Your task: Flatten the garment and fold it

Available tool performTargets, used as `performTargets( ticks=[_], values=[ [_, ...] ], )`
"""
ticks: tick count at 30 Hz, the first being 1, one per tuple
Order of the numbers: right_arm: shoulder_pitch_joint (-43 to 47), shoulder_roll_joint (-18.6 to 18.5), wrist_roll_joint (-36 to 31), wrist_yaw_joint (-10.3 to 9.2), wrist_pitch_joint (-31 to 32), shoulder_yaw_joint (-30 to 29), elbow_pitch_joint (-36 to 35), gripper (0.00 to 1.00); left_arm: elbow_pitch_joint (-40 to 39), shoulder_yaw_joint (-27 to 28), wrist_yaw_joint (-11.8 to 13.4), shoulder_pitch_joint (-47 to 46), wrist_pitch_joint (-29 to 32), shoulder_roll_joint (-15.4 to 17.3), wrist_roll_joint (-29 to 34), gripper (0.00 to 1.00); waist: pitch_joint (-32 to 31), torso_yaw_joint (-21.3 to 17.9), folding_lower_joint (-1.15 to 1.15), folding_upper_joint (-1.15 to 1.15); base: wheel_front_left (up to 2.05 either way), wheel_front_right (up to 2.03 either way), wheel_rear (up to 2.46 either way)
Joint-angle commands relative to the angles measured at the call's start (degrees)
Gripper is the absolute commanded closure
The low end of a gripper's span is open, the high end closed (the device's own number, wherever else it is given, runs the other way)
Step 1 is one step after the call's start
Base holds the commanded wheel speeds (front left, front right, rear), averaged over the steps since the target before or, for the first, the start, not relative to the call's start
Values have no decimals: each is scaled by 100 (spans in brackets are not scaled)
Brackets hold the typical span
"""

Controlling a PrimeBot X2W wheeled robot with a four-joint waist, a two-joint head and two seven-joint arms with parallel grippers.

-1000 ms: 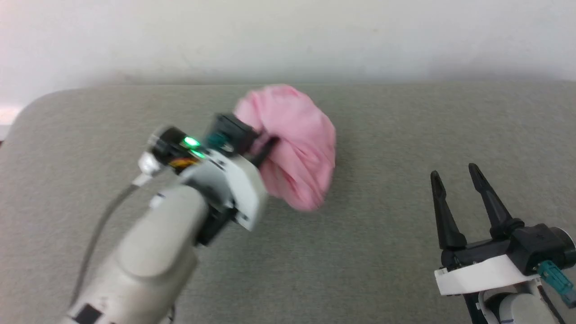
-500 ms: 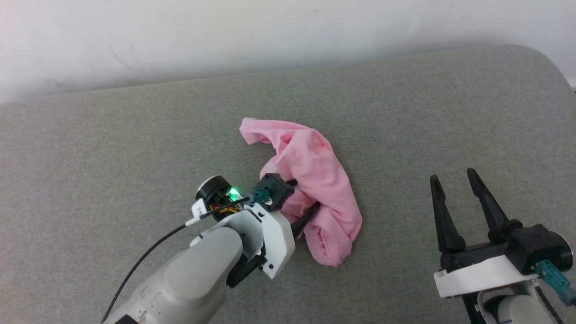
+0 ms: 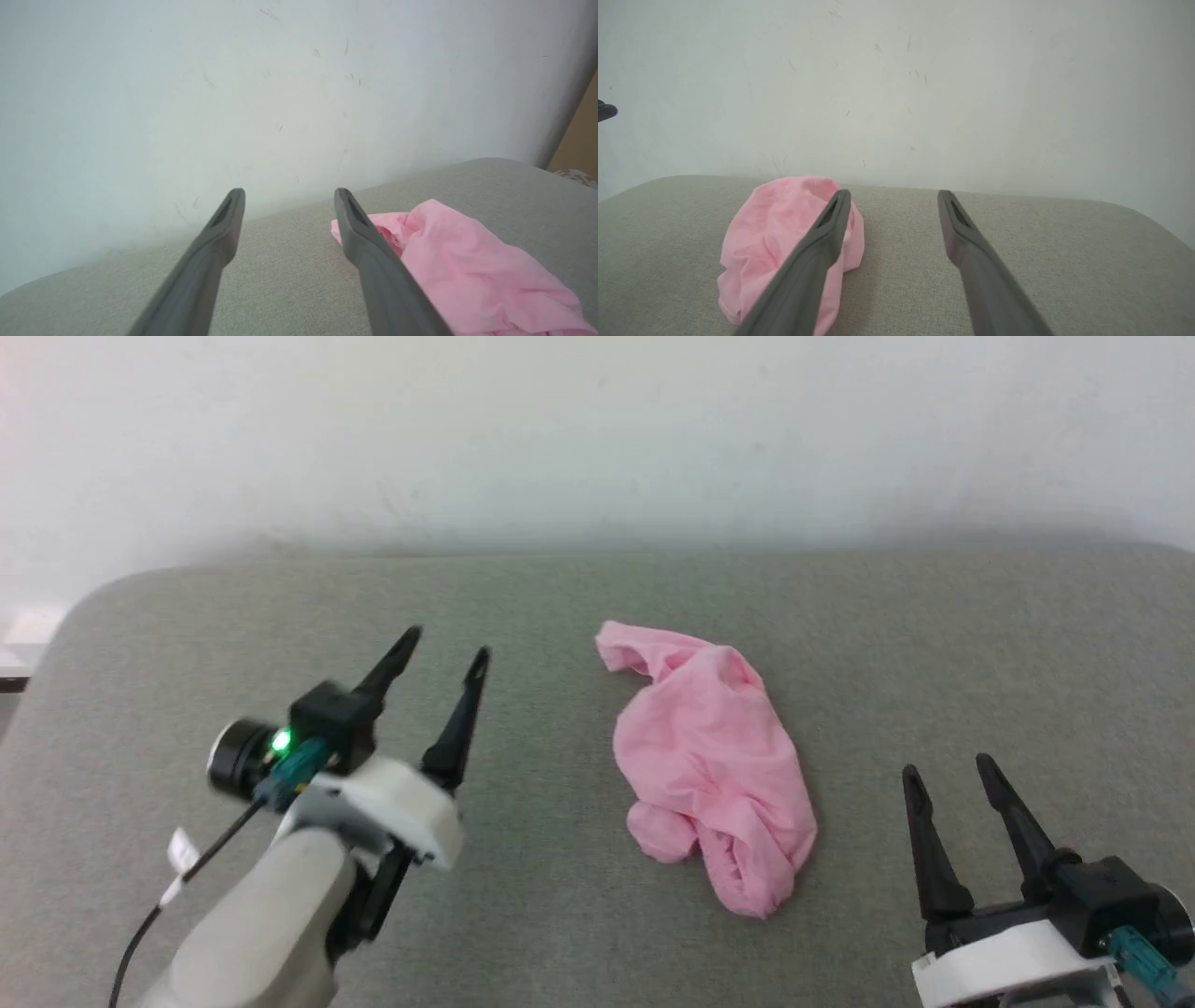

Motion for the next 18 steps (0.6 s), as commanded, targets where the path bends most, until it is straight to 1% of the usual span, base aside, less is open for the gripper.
performTargets(
  ticks=[1,3,5,7,10,13,17,18],
  values=[
    [92,15,-37,-12,-27,-9,26,0,-191,118,159,339,-57,97,-48,0,-466,487,1,-1,0,0,0],
    [153,15,-26,-12,-27,-6,52,0,-543,298,402,795,-94,227,-65,0,-513,557,1,-1,0,0,0],
    [213,15,-16,-12,-27,9,76,0,-910,444,678,1292,-113,279,-26,0,-548,609,1,-1,0,0,0],
    [262,15,-4,-12,-27,19,103,0,-1249,587,886,1780,-121,260,72,0,-574,650,1,-1,0,0,0],
    [303,15,16,-12,-27,48,175,0,-1691,808,1138,2500,-123,107,328,0,-604,672,1,-1,0,0,0],
    [318,15,25,-12,-27,67,227,0,-1890,965,1200,3031,-124,-138,491,0,-598,693,1,-1,0,0,0],
    [273,15,-122,-12,-7,195,305,0,-1928,1118,1042,3240,-125,-383,710,0,-533,766,1,-1,0,0,0],
    [226,15,-211,-12,90,251,319,0,-1918,1136,986,3236,-125,-427,748,0,-511,792,1,-1,0,0,0]
  ],
)
